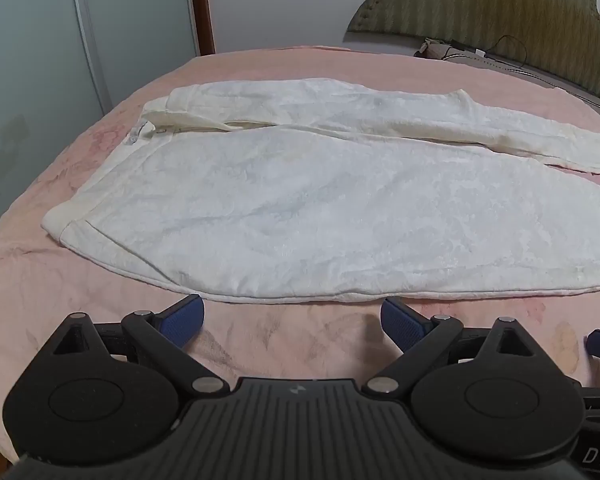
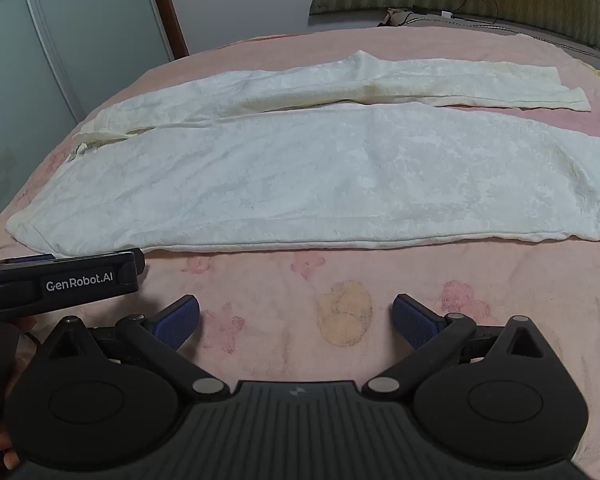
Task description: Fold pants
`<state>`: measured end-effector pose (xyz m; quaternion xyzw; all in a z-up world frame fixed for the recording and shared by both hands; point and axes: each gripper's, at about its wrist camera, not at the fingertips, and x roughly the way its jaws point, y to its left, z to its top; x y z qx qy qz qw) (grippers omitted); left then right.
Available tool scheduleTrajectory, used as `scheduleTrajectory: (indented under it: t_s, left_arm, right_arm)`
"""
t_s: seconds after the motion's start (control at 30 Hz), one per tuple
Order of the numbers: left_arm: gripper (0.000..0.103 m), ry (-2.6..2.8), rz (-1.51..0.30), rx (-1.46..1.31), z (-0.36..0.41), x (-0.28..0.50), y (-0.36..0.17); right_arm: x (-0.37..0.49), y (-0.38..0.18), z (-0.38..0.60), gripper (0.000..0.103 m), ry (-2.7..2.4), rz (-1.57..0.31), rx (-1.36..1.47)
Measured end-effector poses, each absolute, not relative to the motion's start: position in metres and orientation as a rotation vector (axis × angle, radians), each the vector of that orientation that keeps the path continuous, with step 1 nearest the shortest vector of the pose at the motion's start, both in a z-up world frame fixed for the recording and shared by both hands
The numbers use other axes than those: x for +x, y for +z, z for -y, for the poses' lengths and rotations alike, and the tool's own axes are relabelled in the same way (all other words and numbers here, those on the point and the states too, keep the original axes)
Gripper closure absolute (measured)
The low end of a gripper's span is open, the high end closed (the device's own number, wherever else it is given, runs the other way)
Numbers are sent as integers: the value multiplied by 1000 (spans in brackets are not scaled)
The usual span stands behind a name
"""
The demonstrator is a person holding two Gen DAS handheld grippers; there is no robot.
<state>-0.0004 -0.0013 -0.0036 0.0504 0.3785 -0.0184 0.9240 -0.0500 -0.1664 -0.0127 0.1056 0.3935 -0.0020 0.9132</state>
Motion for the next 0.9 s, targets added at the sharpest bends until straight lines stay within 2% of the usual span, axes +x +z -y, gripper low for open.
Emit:
scheduleTrajectory:
  t_s: [0.9]
  left_arm:
    - [6,-47,-793,113,3,1,-6]
  right_arm:
    - [-50,-14,168,0,-3,-812,218]
